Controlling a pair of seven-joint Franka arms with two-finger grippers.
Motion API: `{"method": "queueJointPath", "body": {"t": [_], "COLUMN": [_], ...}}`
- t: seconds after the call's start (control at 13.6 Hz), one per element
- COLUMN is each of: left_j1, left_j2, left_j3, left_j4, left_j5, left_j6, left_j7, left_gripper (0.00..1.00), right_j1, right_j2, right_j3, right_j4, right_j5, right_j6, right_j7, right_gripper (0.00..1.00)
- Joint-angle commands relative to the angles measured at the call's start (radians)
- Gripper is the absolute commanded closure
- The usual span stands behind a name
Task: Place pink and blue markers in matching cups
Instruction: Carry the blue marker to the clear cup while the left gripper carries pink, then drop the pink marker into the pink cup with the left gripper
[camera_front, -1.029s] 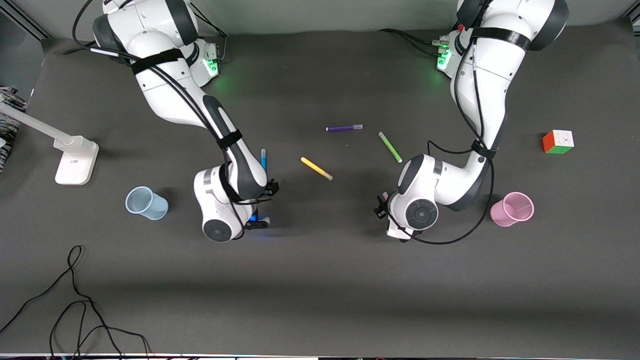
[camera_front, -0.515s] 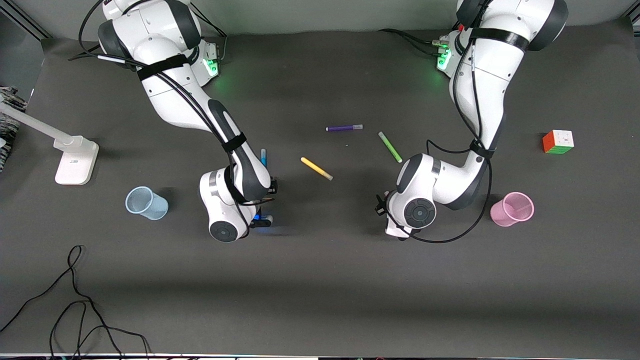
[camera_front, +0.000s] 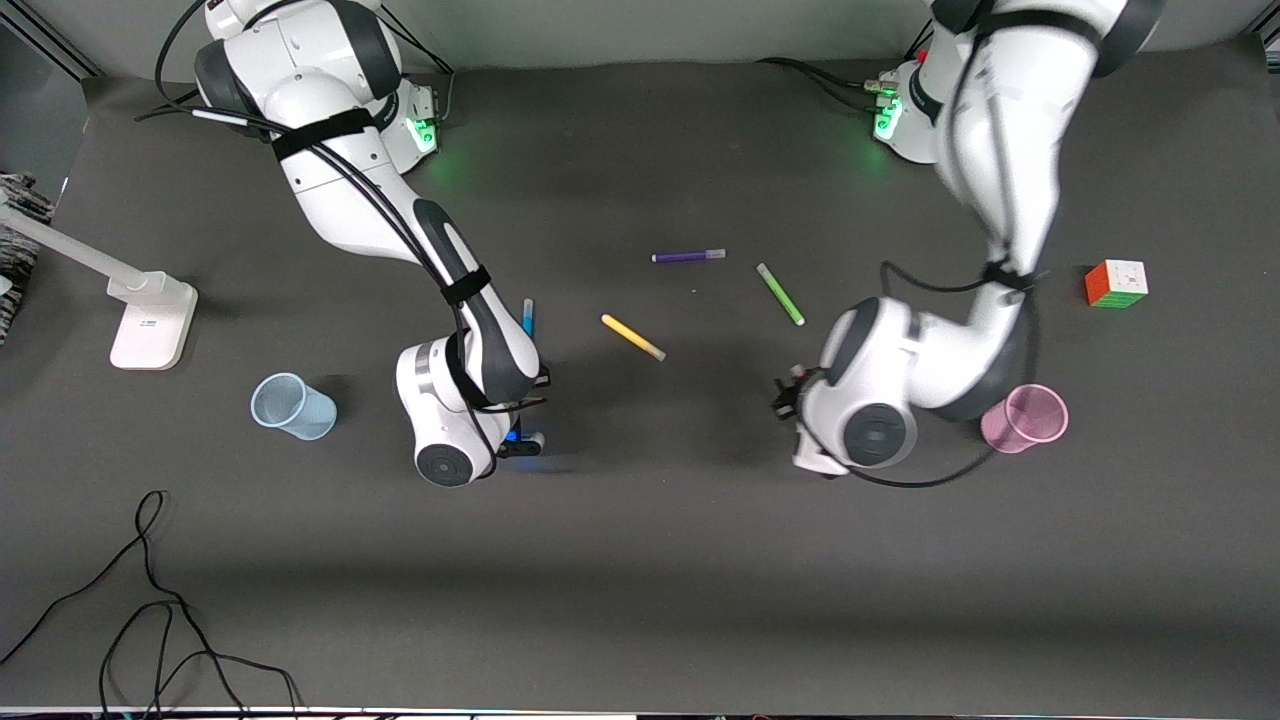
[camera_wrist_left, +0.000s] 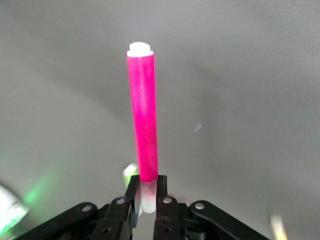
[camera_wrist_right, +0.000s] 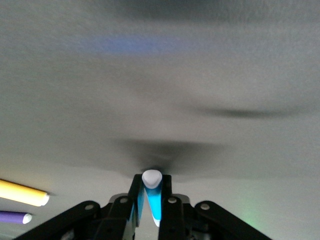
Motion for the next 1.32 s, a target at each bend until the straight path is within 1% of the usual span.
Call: {"method": "queueJointPath", "body": {"t": [0.0, 0.07, 0.15, 0.22, 0.29, 0.44, 0.51, 0.59, 0.66, 0.81, 0.96, 1.03, 1.1, 1.25], "left_j1": [0.158, 0.218, 0.282, 0.348, 0.410, 0.497, 0.543, 0.595, 0.626, 0.645, 0.656, 0.668, 0.668, 0.668], "left_j2": [-0.054, -0.054, -0.054, -0.054, -0.046, -0.023, -0.003, 0.021, 0.038, 0.058, 0.087, 0.104, 0.115, 0.136], "left_j3": [-0.002, -0.002, -0.004, -0.004, -0.002, -0.002, -0.001, -0.001, -0.002, -0.001, -0.001, -0.001, -0.001, -0.001], "left_j4": [0.088, 0.120, 0.131, 0.132, 0.131, 0.126, 0.125, 0.123, 0.123, 0.113, 0.112, 0.111, 0.108, 0.094], "left_j5": [-0.074, -0.077, -0.081, -0.101, -0.121, -0.132, -0.168, -0.213, -0.233, -0.241, -0.262, -0.282, -0.299, -0.318], "left_j6": [-0.238, -0.313, -0.359, -0.382, -0.390, -0.389, -0.390, -0.390, -0.390, -0.390, -0.386, -0.384, -0.384, -0.370], "left_j7": [0.169, 0.225, 0.300, 0.375, 0.442, 0.556, 0.588, 0.601, 0.616, 0.638, 0.639, 0.639, 0.639, 0.641], "left_gripper": [1.00, 1.00, 1.00, 1.00, 1.00, 1.00, 1.00, 1.00, 1.00, 1.00, 1.00, 1.00, 1.00, 1.00], "right_j1": [0.001, -0.007, -0.012, -0.010, -0.001, -0.009, -0.009, -0.007, -0.003, -0.004, -0.007, -0.004, -0.004, 0.001], "right_j2": [-0.034, -0.063, -0.104, -0.149, -0.192, -0.290, -0.327, -0.358, -0.382, -0.430, -0.482, -0.507, -0.528, -0.591], "right_j3": [-0.009, -0.009, -0.014, -0.052, -0.105, -0.190, -0.220, -0.271, -0.309, -0.391, -0.493, -0.529, -0.552, -0.563], "right_j4": [0.044, 0.053, 0.050, 0.053, 0.056, 0.049, 0.046, 0.040, 0.038, 0.038, -0.001, -0.037, -0.072, -0.193], "right_j5": [-0.028, -0.053, -0.073, -0.081, -0.082, -0.108, -0.113, -0.113, -0.116, -0.169, -0.173, -0.173, -0.170, -0.176], "right_j6": [-0.043, -0.054, -0.063, -0.060, -0.057, -0.054, -0.058, -0.060, -0.058, -0.043, 0.030, 0.072, 0.124, 0.251], "right_j7": [0.062, 0.073, 0.076, 0.076, 0.072, 0.050, 0.029, 0.019, 0.016, -0.013, -0.141, -0.196, -0.227, -0.269], "right_gripper": [1.00, 1.00, 1.00, 1.00, 1.00, 1.00, 1.00, 1.00, 1.00, 1.00, 1.00, 1.00, 1.00, 1.00]}}
